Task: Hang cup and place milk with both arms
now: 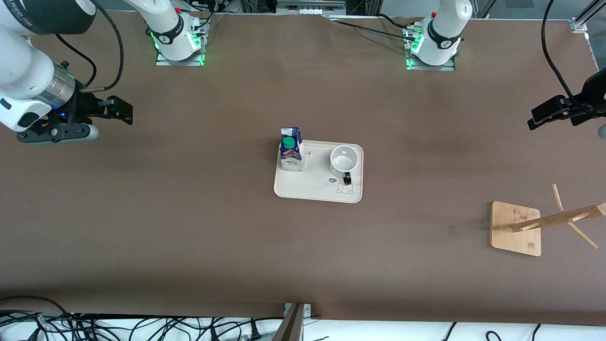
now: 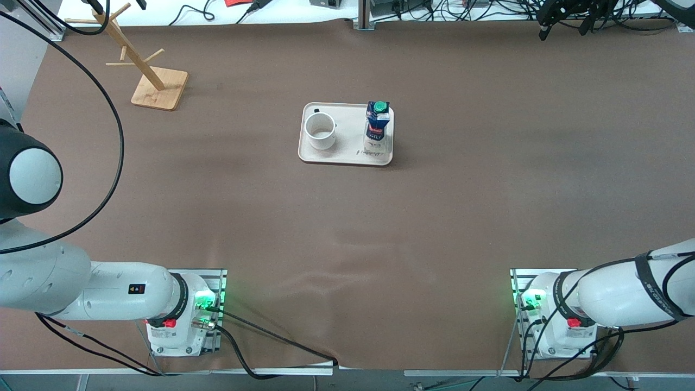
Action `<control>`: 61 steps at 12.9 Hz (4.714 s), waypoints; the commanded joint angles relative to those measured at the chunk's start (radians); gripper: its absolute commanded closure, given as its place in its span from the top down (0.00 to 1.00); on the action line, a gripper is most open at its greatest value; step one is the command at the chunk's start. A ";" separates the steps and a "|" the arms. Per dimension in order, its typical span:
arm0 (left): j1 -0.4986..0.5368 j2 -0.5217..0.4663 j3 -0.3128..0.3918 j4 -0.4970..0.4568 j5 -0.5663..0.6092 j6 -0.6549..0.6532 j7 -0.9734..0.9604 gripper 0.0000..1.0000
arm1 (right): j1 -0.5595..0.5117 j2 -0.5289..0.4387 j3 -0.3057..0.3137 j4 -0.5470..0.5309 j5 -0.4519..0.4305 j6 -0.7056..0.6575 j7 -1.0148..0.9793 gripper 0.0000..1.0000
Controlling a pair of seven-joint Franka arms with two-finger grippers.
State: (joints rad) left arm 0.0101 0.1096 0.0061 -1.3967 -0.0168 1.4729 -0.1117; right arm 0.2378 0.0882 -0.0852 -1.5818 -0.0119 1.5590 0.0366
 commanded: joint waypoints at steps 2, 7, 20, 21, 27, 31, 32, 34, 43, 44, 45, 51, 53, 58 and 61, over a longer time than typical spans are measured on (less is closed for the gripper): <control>0.013 -0.008 -0.009 -0.005 -0.014 -0.009 0.015 1.00 | -0.003 0.011 0.005 0.014 -0.017 0.006 0.003 1.00; 0.008 0.001 -0.014 -0.001 -0.014 0.003 0.011 1.00 | 0.006 0.036 0.013 0.020 0.010 0.149 -0.018 1.00; -0.004 0.084 -0.018 -0.002 -0.017 0.003 0.010 1.00 | 0.240 0.275 0.062 0.100 0.196 0.192 0.321 1.00; -0.001 0.085 -0.018 -0.007 -0.024 0.001 0.018 1.00 | 0.276 0.298 0.064 0.101 0.202 0.257 0.401 1.00; -0.001 0.090 -0.018 -0.013 -0.022 -0.025 0.017 1.00 | 0.428 0.381 0.073 0.101 0.201 0.417 0.666 1.00; 0.021 0.102 -0.012 -0.008 -0.017 -0.051 0.029 1.00 | 0.491 0.410 0.073 0.098 0.195 0.437 0.732 1.00; 0.013 0.102 -0.014 -0.004 -0.015 -0.051 0.027 1.00 | 0.505 0.424 0.073 0.094 0.190 0.464 0.759 1.00; 0.007 0.104 -0.015 -0.004 -0.014 -0.051 0.027 1.00 | 0.532 0.438 0.068 0.085 0.179 0.474 0.773 1.00; 0.008 0.120 -0.017 -0.007 -0.026 -0.051 0.027 1.00 | 0.535 0.436 0.067 0.036 0.138 0.467 0.764 0.59; 0.001 0.127 -0.018 -0.004 -0.028 -0.049 0.024 1.00 | 0.535 0.436 0.067 0.036 0.138 0.466 0.764 0.46; -0.013 0.127 -0.020 -0.001 -0.029 -0.049 0.012 1.00 | 0.535 0.435 0.065 0.037 0.138 0.464 0.763 0.34; -0.048 0.199 -0.040 -0.004 -0.035 0.021 0.007 1.00 | 0.511 0.398 -0.063 0.094 0.158 0.310 0.539 0.27; -0.068 0.229 -0.044 -0.001 -0.034 0.050 -0.020 1.00 | 0.447 0.380 -0.103 0.118 0.161 0.230 0.394 0.27; -0.157 0.309 -0.051 -0.004 -0.035 0.153 -0.028 1.00 | 0.270 0.340 -0.126 0.034 0.170 0.185 0.053 0.28; -0.232 0.369 -0.051 0.001 -0.035 0.208 -0.086 1.00 | 0.262 0.306 -0.201 -0.067 0.171 0.237 -0.081 0.28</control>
State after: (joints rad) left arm -0.1809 0.4393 -0.0533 -1.4125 -0.0261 1.6545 -0.1587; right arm 0.4947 0.4537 -0.2538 -1.5484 0.1455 1.7516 0.0397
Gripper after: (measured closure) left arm 0.000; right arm 0.718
